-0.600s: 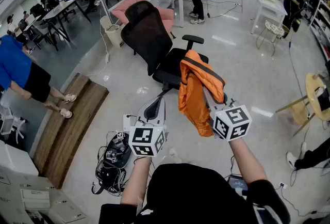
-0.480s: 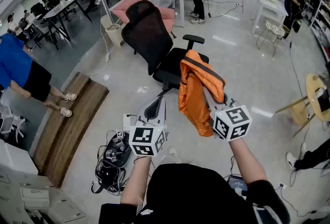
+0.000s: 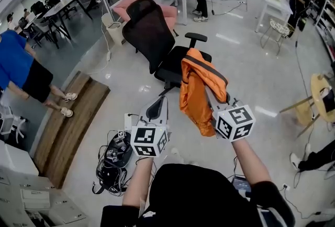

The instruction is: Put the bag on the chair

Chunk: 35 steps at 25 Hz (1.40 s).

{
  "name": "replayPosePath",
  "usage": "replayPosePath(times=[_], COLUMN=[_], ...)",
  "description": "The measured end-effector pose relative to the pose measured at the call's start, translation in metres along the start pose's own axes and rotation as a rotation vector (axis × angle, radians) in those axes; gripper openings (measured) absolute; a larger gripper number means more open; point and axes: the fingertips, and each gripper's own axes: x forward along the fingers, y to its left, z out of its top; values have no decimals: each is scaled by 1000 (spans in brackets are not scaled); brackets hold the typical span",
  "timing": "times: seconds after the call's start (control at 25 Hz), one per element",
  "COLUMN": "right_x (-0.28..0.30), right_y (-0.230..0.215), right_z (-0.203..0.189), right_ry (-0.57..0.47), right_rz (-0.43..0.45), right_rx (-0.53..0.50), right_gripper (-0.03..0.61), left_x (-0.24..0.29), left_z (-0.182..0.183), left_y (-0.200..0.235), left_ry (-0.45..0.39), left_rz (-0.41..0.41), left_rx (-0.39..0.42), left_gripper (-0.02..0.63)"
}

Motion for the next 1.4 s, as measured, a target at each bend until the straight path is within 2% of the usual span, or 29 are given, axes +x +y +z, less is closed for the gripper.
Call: replayPosePath(times=[0.28,0.6,1.04,1.2,1.4], right_x=[1,28,106,143,186], right_y=[-11,-21,-56,-70,-84], right_z=[-8,-8,-3,-1,7], right_ry=[20,36,48,62,69], right_rz=[0,8,27,28,15], right_rx=[1,-9,6,9,1], right_gripper=[18,18,19,18,18], left_x=[8,32,112,148,180], left_z=[-3,1,2,5,8], left_y=[-4,14,57,83,122], left_ry=[3,-7,26,42,37], left_rz=[1,10,-5,-9,5], left_rx=[0,-5,-8,4,-27], left_gripper=[11,11,11,11,11])
